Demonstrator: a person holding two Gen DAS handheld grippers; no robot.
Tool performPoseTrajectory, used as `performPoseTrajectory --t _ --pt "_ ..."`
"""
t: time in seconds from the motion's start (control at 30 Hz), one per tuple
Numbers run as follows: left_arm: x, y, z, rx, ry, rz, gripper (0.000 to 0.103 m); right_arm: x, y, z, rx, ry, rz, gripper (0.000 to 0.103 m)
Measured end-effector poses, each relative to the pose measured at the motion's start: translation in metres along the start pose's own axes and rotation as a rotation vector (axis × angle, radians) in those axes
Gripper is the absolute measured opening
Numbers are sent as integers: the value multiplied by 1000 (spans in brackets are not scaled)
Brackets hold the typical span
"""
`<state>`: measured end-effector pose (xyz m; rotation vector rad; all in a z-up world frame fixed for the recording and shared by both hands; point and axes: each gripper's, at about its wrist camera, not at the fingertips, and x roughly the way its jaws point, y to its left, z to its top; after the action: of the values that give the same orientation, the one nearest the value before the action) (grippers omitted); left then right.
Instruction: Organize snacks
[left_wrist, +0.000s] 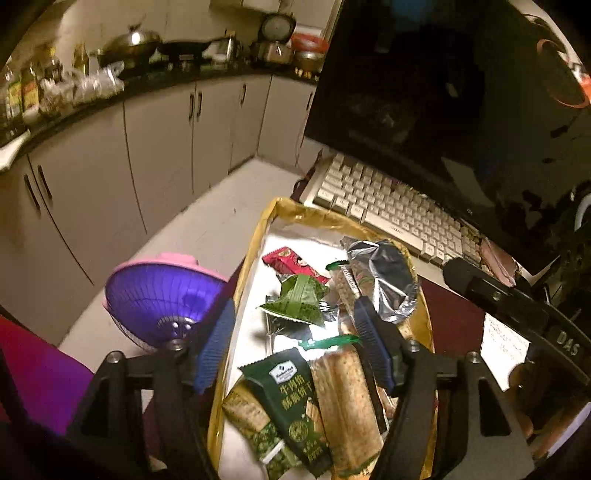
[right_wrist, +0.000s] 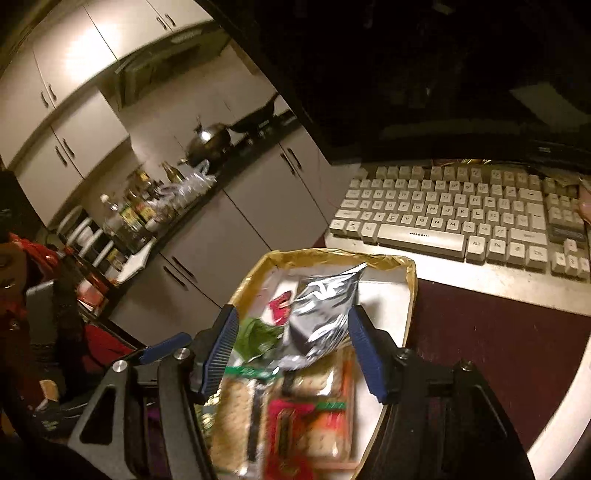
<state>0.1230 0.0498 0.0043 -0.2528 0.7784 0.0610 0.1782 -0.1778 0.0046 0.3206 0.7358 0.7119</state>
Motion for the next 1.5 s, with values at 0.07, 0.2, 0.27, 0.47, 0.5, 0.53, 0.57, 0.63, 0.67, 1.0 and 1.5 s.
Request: performPoseTrajectory --t 0.07,0.2,0.27,0.47,0.5,0.53,0.57,0.63,0.67,1.0,1.5 --pt "-12 -4 -5 26 -49 25 80 -8 2 -6 1 -13 5 62" --pt "-25 -9 -14 70 -86 58 84 -21 1 -18 29 -20 0 62" --pt "-29 -11 -19 89 -104 82 85 -26 0 -23 43 -22 -15 62" --pt "-35 -13 -27 90 -99 129 86 -28 6 -37 47 7 -122 62" --pt "-36 -13 -29 91 -96 135 87 -29 6 -39 51 15 -133 62" --pt "-37 -14 -30 95 -91 148 87 -29 7 -42 52 22 -146 62" --pt "-38 -15 -31 103 -88 172 87 -29 7 -44 51 24 -153 62" --pt "-38 -18 -33 111 -84 192 87 -32 7 -48 51 23 -155 62" --pt "-37 -18 -34 114 -73 195 87 -33 6 -50 51 24 -155 62" --pt "-44 -21 -39 112 -57 237 88 -41 12 -56 38 12 -170 62" --pt "-48 -22 -43 123 -56 251 88 -41 25 -59 7 10 -187 62"
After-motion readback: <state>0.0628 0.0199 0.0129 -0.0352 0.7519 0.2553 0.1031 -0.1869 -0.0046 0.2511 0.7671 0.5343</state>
